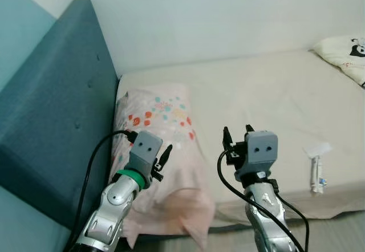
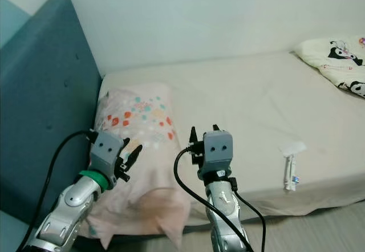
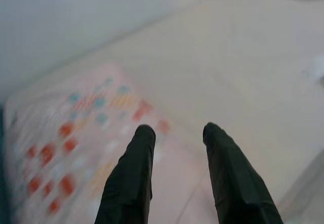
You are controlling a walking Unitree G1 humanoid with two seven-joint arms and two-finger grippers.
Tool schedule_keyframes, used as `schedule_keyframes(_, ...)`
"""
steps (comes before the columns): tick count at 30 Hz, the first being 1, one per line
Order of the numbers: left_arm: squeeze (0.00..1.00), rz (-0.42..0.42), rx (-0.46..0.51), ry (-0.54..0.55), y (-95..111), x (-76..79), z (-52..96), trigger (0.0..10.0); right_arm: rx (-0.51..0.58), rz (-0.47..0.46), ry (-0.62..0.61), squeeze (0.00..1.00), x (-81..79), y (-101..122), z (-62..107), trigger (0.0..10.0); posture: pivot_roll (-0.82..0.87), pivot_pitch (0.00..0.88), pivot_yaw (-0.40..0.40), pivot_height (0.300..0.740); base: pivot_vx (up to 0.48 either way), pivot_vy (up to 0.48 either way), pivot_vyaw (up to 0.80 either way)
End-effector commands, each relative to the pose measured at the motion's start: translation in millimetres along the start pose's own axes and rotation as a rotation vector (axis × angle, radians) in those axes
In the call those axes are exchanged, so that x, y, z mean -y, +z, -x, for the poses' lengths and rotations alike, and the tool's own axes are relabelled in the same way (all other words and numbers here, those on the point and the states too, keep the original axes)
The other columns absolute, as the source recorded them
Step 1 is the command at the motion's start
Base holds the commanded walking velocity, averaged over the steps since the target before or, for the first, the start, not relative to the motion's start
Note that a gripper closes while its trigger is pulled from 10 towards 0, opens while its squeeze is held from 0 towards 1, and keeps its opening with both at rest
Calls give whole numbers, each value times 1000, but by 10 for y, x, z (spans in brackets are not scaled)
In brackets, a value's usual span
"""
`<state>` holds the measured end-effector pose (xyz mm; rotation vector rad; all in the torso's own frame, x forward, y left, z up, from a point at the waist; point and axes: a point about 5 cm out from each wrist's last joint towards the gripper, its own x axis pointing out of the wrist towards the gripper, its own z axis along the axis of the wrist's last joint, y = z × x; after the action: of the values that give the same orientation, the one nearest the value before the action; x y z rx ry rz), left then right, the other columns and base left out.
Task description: Clean up the room
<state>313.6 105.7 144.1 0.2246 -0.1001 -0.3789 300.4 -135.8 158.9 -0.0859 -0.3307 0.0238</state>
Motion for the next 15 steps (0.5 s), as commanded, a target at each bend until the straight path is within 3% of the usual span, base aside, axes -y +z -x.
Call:
schedule_keyframes(1,0,-18,-25,6,-65,-42,40,10000,-6,-15,9,0,-51,-17,11,10000,-159,101,117,740,0,-405,0)
schedule_keyframes(15,0,-20,-26,9,-82,-44,39,10000,-5,-19,15,0,-57,-22,0,10000,-160,93,116,740,0,-361,0)
